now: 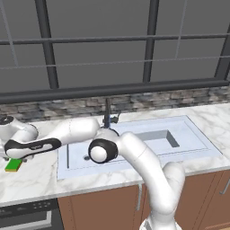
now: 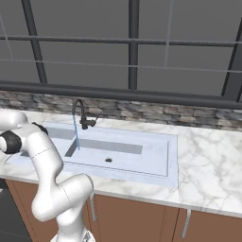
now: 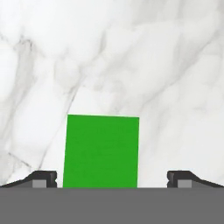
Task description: Soak the sponge with water for a few seconds and then drop it inside the sink.
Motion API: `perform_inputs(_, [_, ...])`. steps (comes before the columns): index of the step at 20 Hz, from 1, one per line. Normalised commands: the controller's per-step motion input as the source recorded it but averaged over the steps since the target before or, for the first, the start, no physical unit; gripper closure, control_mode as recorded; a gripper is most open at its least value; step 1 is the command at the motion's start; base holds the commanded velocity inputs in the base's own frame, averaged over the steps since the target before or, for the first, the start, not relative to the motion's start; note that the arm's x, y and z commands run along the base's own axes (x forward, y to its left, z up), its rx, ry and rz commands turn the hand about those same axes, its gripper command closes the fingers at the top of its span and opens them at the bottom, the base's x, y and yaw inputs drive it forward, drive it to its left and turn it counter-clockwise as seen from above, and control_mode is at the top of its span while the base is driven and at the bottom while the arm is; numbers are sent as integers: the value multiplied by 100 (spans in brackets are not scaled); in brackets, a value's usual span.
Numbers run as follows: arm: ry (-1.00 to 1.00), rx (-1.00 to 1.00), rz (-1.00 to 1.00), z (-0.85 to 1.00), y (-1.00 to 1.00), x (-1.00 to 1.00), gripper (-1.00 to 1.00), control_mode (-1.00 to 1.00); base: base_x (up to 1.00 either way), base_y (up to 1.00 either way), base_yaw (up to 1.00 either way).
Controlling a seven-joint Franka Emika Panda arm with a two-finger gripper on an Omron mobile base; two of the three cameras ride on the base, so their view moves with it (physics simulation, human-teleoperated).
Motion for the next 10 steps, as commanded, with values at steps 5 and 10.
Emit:
perform_inputs(5, [9,0,0,-7,0,0,-100,-100,0,0,0])
perform_inputs(10, [2,0,0,-4,0,0,-100,-100,0,0,0])
